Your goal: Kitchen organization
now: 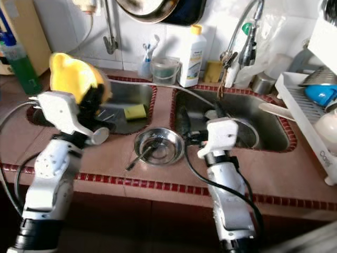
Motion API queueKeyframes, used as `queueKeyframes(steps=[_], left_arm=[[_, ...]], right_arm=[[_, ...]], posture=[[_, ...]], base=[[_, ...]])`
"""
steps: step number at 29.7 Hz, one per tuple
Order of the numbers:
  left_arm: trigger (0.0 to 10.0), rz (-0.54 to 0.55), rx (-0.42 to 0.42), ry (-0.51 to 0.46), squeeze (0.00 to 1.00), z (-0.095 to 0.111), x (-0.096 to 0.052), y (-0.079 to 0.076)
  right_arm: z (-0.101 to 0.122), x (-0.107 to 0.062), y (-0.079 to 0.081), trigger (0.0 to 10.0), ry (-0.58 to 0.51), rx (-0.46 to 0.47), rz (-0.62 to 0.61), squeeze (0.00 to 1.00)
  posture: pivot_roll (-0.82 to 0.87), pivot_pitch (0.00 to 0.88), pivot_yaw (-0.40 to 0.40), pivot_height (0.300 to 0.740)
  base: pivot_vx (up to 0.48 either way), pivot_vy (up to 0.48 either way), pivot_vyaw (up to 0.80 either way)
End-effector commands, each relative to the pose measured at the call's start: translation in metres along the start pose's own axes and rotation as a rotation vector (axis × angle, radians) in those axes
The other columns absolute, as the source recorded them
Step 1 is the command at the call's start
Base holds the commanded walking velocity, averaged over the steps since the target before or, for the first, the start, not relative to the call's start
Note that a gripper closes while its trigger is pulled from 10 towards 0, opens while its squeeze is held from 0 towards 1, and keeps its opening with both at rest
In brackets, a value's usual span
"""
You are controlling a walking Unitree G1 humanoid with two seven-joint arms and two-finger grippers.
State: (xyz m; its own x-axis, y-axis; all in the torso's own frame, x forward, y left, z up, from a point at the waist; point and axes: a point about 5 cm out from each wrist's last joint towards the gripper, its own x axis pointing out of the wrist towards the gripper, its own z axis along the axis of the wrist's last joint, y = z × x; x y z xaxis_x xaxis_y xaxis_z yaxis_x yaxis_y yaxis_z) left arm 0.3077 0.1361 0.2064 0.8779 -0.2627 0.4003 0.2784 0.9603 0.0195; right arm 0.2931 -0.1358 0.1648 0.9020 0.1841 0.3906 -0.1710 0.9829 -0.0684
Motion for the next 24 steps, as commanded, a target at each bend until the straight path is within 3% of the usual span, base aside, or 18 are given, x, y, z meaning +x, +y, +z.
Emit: queueKeyframes(steps=[1, 10, 24], left_arm=[[10.0, 0.013, 0.016, -0.005, 0.00, 0.0036, 0.0011, 0.0025], [10.0, -0.014, 0.067, 0.022, 0.00, 0.0023, 0.0009, -0.0037], [10.0, -0.052, 0.079, 0.059, 0.00, -0.0001, 0.0019, -0.0049]], right_arm=[[0.0041, 0.0028, 0.0030, 10.0, -0.020, -0.004, 0.010, 0.00], [0.0037, 0.0008, 0.0038, 10.0, -0.016, -0.001, 0.013, 0.00], [0.0033, -0.0017, 0.0051, 10.0, -0.009, 0.001, 0.018, 0.00]], posture=[[-0.13, 0.001, -0.035, 0.740], [-0.12, 0.010, -0.031, 0.740], [-0.13, 0.017, -0.025, 0.740]], base=[[0.000, 0.000, 0.00], [0.000, 0.000, 0.00], [0.000, 0.000, 0.00]])
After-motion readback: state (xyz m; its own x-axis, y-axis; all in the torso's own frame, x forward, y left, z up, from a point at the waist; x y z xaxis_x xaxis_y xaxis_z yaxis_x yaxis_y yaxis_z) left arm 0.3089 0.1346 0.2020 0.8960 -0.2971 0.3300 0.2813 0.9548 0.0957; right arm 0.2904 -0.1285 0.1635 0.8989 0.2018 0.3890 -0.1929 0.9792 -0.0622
